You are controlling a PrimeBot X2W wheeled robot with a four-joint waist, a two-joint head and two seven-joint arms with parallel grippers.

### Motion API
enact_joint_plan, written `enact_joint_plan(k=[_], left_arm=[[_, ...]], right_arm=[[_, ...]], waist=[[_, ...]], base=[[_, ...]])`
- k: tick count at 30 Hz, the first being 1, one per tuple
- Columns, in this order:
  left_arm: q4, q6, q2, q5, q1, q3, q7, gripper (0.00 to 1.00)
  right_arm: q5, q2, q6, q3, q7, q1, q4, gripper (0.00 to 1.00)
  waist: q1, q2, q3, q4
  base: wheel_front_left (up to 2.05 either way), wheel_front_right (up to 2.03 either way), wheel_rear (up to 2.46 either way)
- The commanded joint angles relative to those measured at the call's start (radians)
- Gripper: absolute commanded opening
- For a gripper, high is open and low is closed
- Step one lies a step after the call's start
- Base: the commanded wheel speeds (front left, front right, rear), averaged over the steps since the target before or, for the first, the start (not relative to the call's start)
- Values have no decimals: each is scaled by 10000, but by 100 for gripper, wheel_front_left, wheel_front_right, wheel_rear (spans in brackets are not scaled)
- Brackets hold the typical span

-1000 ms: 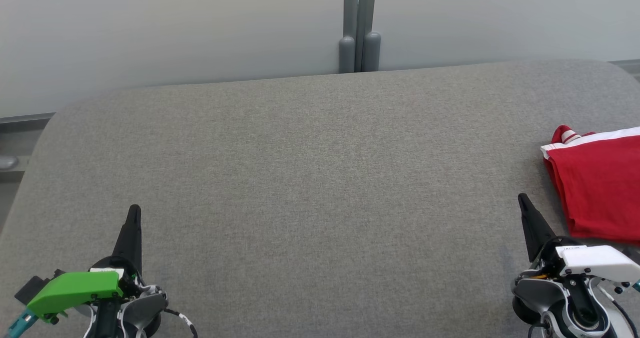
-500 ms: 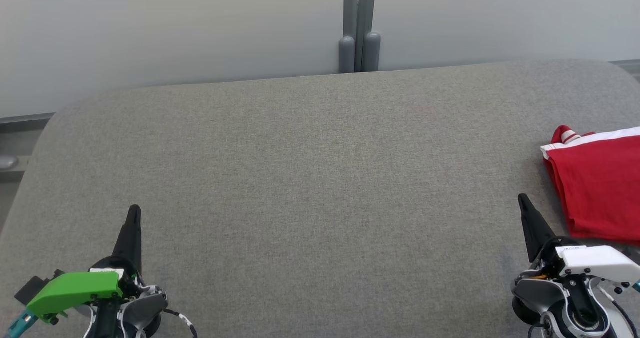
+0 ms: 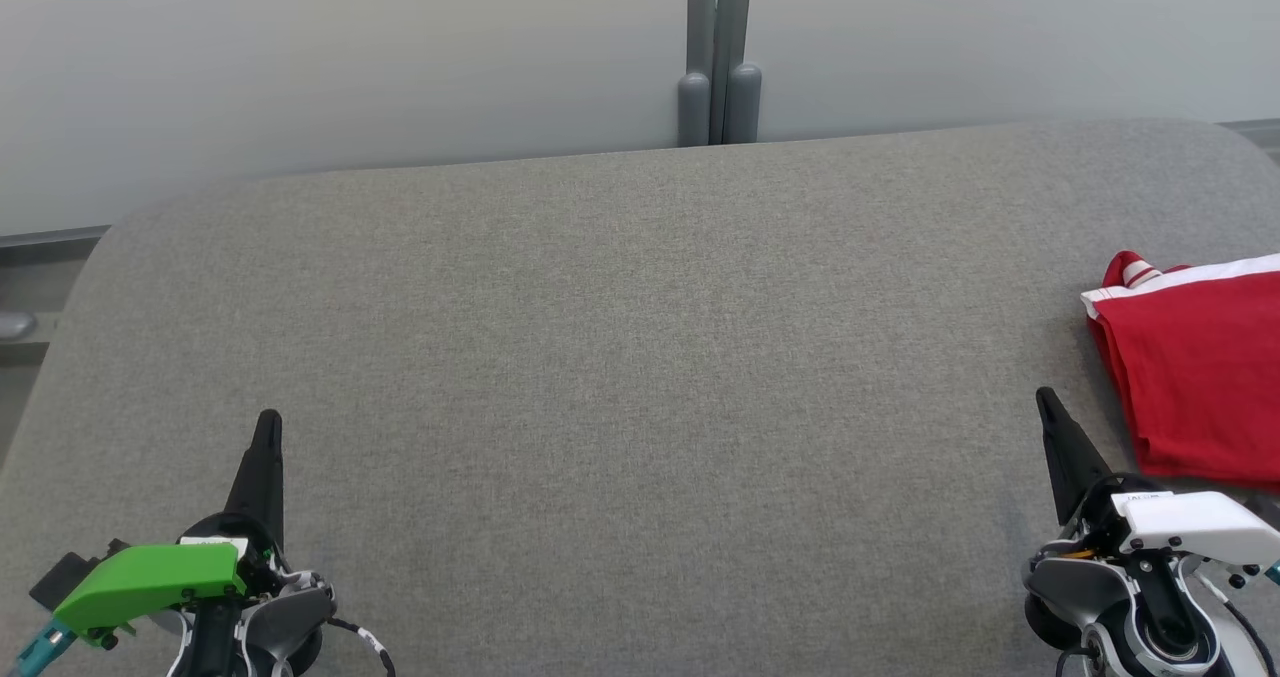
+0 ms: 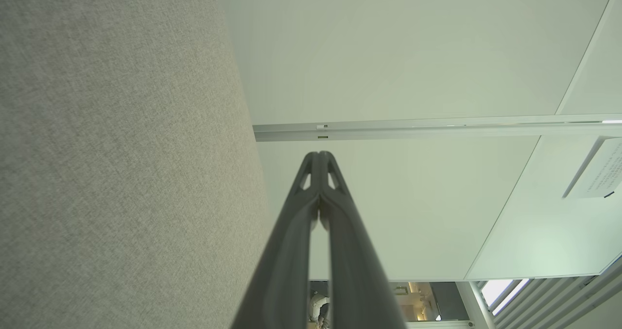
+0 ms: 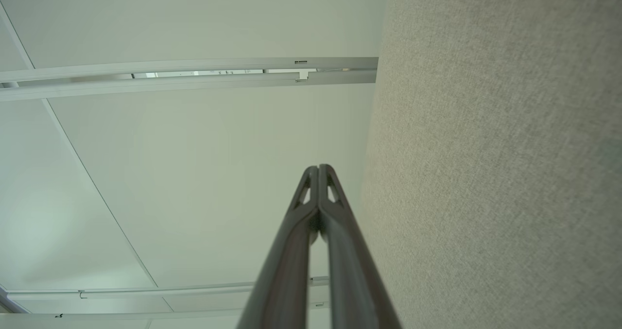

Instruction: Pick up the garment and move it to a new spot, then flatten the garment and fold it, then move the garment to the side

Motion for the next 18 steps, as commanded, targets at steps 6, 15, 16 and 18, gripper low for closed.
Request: enact_joint_plan(k=[6, 15, 16, 18], left_arm=[[-34, -61, -1, -14, -147, 28, -8, 0], [-34, -61, -1, -15, -147, 28, -9, 0], [-34, -61, -1, -15, -147, 28, -9, 0], [-34, -61, -1, -15, -147, 28, -9, 0]], right_arm=[[70, -50, 4, 6, 43, -45, -38, 0], [70, -50, 4, 6, 42, -45, -38, 0], [70, -50, 4, 7, 42, -45, -38, 0], [70, -50, 4, 7, 42, -45, -38, 0]], waist=[[0, 0, 0, 0], [0, 0, 0, 0], [0, 0, 0, 0], [0, 0, 0, 0]], base=[[0, 0, 0], [0, 0, 0], [0, 0, 0], [0, 0, 0]])
